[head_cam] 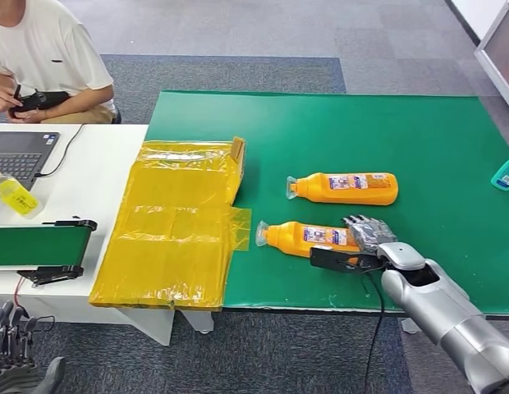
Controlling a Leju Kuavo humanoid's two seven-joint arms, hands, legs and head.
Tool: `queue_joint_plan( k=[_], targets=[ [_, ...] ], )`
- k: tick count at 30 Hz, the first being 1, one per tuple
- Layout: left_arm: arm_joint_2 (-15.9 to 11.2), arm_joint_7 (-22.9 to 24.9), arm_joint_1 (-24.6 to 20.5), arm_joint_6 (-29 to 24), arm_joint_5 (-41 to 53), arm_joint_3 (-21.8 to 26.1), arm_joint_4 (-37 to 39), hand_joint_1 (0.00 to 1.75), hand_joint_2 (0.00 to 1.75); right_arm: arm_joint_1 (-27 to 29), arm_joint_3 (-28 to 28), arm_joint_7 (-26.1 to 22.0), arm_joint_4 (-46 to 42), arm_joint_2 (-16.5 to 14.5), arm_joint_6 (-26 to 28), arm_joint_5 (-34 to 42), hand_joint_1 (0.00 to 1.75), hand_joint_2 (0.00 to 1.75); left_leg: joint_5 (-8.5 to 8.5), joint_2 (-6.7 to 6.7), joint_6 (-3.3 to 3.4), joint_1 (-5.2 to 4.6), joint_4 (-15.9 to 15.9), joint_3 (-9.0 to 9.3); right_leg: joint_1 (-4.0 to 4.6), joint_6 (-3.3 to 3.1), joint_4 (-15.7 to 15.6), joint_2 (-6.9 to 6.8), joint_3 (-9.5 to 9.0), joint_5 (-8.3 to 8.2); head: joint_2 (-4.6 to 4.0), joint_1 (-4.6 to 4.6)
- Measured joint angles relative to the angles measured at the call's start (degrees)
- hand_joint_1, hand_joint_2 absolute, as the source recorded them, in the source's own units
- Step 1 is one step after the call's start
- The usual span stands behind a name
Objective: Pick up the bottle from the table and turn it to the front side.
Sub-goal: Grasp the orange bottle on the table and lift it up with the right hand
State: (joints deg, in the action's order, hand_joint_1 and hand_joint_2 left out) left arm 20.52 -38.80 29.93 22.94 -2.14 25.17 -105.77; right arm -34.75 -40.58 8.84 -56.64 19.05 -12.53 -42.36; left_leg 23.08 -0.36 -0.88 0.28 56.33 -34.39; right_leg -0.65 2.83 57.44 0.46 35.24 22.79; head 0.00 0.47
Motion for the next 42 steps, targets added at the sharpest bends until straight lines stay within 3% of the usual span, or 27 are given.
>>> queue_joint_plan(
  k=[9, 13, 14, 24, 32, 34, 38, 42],
  targets=[
    [0.0, 0.19, -0.29, 0.47, 0.3, 0.09, 0.62, 0.0, 1.75, -0.86, 0.43, -0.95, 2.49, -1.31, 0.7, -0.93, 0.0, 1.75, -0.02, 0.0, -0.02, 0.0, 0.0, 0.03, 0.0, -0.01, 0.0, 0.0, -0.01, -0.02, 0.0, -0.01],
    [-0.02, 0.22, -0.38, 0.56, 0.59, 0.15, 0.85, 0.0, 1.75, -1.12, 1.21, -2.39, 3.93, -2.15, 0.96, -2.48, 1.69, 1.75, -0.05, 0.0, -0.01, 0.0, 0.0, 0.03, 0.0, 0.0, 0.0, 0.0, -0.02, -0.04, 0.0, -0.01],
    [-0.02, 0.22, -0.4, 0.57, 0.59, 0.18, 0.89, 0.0, 1.75, -1.18, 1.28, -2.77, 4.19, -2.27, 0.82, -2.88, 1.75, 1.75, -0.06, 0.0, 0.0, 0.0, 0.0, 0.03, 0.0, 0.0, 0.0, 0.0, -0.02, -0.04, 0.0, 0.0],
    [-0.02, -0.04, -0.57, 0.85, 0.61, 0.8, 1.46, 0.0, 1.75, -1.6, 1.38, -6.65, 4.82, -2.39, 0.25, -3.57, 1.75, 1.75, -0.05, 0.0, 0.01, 0.0, 0.0, 0.02, 0.0, 0.01, 0.0, 0.0, 0.0, -0.03, 0.0, -0.01],
    [-0.02, -0.77, -0.65, 1.71, 0.57, 0.99, 1.58, 0.0, 1.75, 1.16, 3.35, -9.92, 2.72, -2.39, 3.92, 0.28, 1.75, 1.75, -0.05, 0.0, 0.01, 0.0, 0.0, 0.02, 0.0, 0.01, 0.0, -0.01, 0.02, -0.02, 0.0, -0.01],
    [-0.02, -0.89, -0.68, 2.89, 0.55, 0.97, 1.58, 0.0, 1.75, 3.45, 4.96, -13.76, 0.39, -2.42, 5.31, 4.45, 1.75, 1.75, -0.05, -0.03, 0.01, 0.0, 0.0, 0.01, 0.0, 0.01, 0.0, -0.04, 0.01, 0.0, 0.0, 0.01],
    [0.02, -0.94, -1.68, 7.46, 3.43, 0.24, 1.57, 0.0, 1.75, 12.02, 10.48, -28.85, -8.89, -4.14, 7.66, 15.89, 1.75, 1.75, 0.04, -0.08, -0.04, 0.01, 0.0, 0.0, 0.01, -0.04, 0.0, -0.06, 0.02, 0.07, 0.0, -0.01],
    [-0.21, -0.59, -4.23, 7.63, 10.06, -2.95, 1.54, 0.0, 1.75, 18.71, 13.16, -36.21, -17.22, -8.55, 9.65, 17.08, 1.75, 1.75, 0.07, -0.07, -0.08, 0.07, -0.01, 0.0, 0.08, -0.13, 0.01, -0.07, 0.05, 0.16, 0.0, -0.01]
  ],
)
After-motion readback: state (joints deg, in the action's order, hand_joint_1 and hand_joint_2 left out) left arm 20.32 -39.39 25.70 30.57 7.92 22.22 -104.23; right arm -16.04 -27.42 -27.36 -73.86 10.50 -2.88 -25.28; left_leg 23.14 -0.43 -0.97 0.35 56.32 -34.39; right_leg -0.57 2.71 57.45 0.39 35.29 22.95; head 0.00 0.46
